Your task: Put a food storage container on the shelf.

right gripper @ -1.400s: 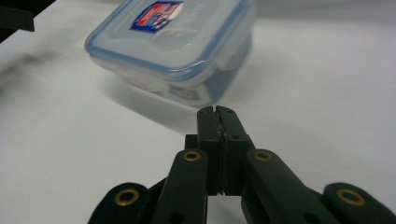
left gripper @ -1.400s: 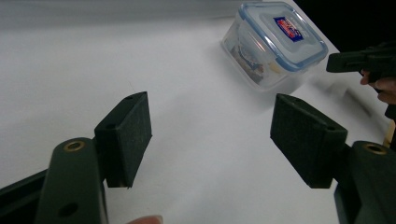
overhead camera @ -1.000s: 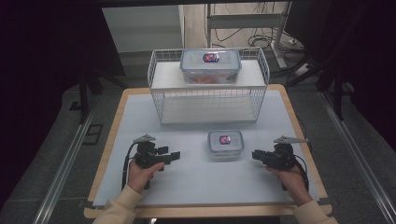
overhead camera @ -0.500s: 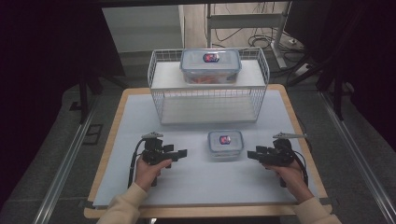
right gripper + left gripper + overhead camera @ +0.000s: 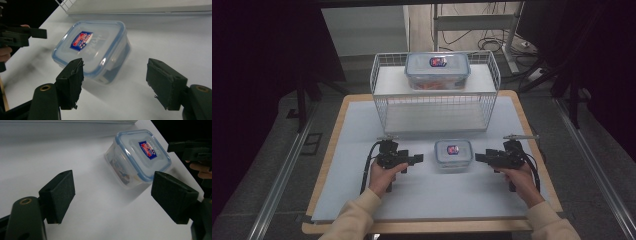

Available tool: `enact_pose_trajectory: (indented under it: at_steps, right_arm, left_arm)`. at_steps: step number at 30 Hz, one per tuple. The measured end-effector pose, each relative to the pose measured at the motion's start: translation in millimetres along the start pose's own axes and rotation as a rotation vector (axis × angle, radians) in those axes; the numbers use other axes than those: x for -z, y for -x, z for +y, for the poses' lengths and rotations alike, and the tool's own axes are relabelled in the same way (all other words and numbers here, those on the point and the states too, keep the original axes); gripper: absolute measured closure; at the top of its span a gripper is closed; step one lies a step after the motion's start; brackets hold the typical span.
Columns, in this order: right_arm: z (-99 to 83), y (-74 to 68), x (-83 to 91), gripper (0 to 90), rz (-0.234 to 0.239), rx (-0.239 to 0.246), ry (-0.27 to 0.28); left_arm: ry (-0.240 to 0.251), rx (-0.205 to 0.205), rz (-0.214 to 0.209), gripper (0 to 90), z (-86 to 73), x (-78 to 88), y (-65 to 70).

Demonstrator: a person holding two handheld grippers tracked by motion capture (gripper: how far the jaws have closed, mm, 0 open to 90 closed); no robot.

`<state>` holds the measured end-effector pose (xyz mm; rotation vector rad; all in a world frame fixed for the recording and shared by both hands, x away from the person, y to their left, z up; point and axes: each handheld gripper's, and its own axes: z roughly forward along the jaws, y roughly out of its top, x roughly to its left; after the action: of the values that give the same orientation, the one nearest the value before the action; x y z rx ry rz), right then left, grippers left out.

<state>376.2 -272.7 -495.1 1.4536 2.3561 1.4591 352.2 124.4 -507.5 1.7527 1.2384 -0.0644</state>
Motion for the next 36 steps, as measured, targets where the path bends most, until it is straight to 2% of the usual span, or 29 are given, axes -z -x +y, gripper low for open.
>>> enact_pose_trajectory:
  at_steps: [5, 11, 13, 14, 19, 23, 26, 30, 31, 33, 36]
  right_arm:
    - [7.5, -0.8, -13.4, 27.7, 0.043, -0.023, -0.027]
    - [16.8, -2.2, -33.7, 26.5, 0.057, -0.042, -0.076]
    - [17.6, -2.5, -36.0, 26.4, 0.059, -0.047, -0.077]
    - [19.1, -2.4, -39.1, 26.3, 0.065, -0.054, -0.083]
    - [21.9, -0.1, -49.0, 26.7, 0.081, -0.078, -0.106]
    - [21.1, 4.4, -52.9, 29.4, 0.100, -0.109, -0.123]
    - [20.5, 5.0, -53.9, 33.0, 0.115, -0.125, -0.133]
    - [19.7, 7.3, -50.5, 37.8, 0.131, -0.148, -0.137]
    - [18.5, 8.0, -48.5, 40.7, 0.139, -0.153, -0.128]
    - [17.2, 7.9, -45.1, 42.1, 0.147, -0.155, -0.121]
    - [15.0, 0.8, -41.3, 42.4, 0.124, -0.111, -0.116]
  left_arm:
    - [-0.017, 0.003, -0.016, 19.3, 7.1, -16.3, 6.2]
    - [-0.055, -0.003, -0.030, 20.5, 16.4, -40.3, 13.0]
    - [-0.070, -0.002, -0.040, 21.1, 18.5, -48.4, 12.3]
    - [-0.077, 0.015, -0.050, 21.7, 18.9, -52.0, 12.0]
    - [-0.101, 0.040, -0.081, 23.2, 18.9, -67.3, 11.0]
    - [-0.111, 0.060, -0.122, 25.9, 19.4, -72.8, 11.1]
    - [-0.113, 0.075, -0.156, 31.2, 19.3, -76.0, 13.1]
    - [-0.105, 0.087, -0.160, 34.6, 18.9, -75.0, 15.7]
    - [-0.102, 0.083, -0.162, 38.2, 18.7, -73.4, 15.2]
    - [-0.096, 0.079, -0.163, 41.5, 18.2, -70.5, 16.7]
    - [-0.095, 0.062, -0.158, 43.9, 16.5, -67.3, 17.5]
